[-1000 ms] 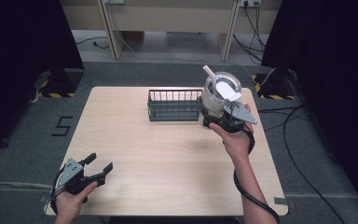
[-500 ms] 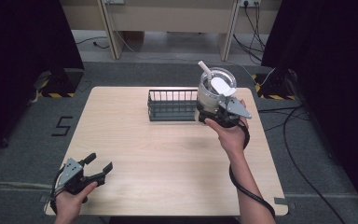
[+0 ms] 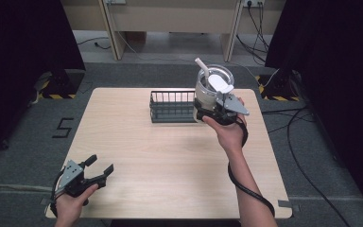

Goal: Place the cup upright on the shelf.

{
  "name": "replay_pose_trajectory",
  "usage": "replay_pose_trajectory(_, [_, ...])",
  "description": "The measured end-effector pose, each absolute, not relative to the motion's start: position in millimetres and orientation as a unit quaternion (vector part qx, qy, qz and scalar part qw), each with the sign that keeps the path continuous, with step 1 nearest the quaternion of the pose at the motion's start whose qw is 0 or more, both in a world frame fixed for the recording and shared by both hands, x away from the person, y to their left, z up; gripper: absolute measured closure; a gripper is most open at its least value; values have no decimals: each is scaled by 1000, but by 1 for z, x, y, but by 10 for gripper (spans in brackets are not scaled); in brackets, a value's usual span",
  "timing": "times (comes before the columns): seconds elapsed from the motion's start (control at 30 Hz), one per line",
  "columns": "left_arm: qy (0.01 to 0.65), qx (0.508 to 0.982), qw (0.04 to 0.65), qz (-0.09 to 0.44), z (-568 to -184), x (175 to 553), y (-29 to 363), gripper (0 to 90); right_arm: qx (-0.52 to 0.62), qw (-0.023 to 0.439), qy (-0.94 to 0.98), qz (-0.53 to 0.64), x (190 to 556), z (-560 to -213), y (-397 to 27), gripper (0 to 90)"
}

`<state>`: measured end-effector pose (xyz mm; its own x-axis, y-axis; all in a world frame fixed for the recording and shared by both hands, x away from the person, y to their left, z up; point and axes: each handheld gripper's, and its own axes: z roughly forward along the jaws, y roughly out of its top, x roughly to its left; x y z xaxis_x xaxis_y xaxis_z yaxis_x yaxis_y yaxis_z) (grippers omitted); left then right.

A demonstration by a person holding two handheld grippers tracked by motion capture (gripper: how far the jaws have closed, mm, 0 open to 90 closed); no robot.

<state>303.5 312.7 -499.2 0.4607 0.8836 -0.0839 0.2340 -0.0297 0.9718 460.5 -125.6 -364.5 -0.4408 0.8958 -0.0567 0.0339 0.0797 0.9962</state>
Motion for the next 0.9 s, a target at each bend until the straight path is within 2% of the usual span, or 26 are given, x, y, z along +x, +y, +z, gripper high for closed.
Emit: replay_pose_trajectory(0.9, [428, 652, 553, 294, -499, 304, 313, 192, 364, 371, 632, 574, 483, -353, -100, 101])
